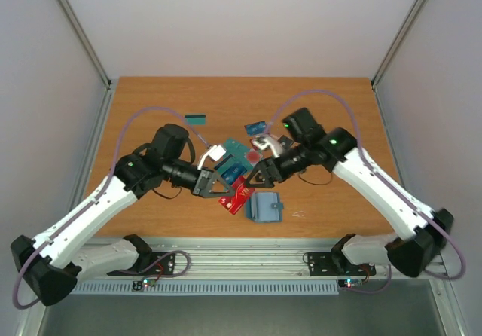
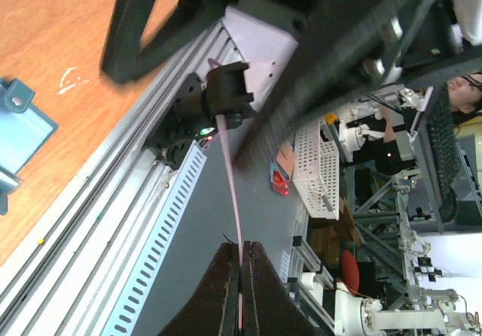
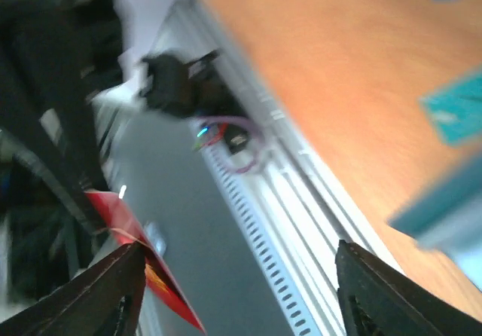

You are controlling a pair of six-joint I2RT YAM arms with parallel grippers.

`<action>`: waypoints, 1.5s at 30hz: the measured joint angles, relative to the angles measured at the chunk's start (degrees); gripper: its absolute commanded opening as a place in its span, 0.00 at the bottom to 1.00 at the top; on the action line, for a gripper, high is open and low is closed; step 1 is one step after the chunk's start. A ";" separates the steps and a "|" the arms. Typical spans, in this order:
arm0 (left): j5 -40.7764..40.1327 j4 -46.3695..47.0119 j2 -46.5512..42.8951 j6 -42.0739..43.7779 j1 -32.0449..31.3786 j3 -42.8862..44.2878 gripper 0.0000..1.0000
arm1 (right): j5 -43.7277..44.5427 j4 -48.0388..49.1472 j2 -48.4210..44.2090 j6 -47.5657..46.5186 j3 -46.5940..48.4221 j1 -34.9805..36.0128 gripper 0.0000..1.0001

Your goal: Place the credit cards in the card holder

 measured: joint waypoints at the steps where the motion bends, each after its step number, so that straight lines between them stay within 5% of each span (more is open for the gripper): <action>1: -1.53 1.09 0.72 -0.87 -0.83 -0.35 0.00 | 1.79 1.16 -2.58 1.97 -2.97 -2.27 0.75; 6: -5.60 7.30 4.39 -5.25 -5.57 -2.95 0.00 | 20.70 3.30 -14.49 12.24 -14.67 -11.87 0.78; 11: -11.04 12.87 14.14 -9.73 -10.21 -2.21 0.00 | 37.70 1.05 -16.92 22.60 -22.21 -12.57 0.78; 23: -22.34 12.61 38.36 -14.49 -17.16 12.72 0.00 | 56.33 -5.16 -20.35 36.92 -26.67 -12.92 0.74; 29: -28.98 9.07 40.70 -14.47 -16.90 14.64 0.00 | 54.14 -1.44 -21.84 38.21 -31.50 -13.00 0.72; 45: -36.96 8.28 34.25 -14.29 -12.94 2.45 0.00 | 29.44 18.67 -9.42 33.62 -36.33 -12.57 0.56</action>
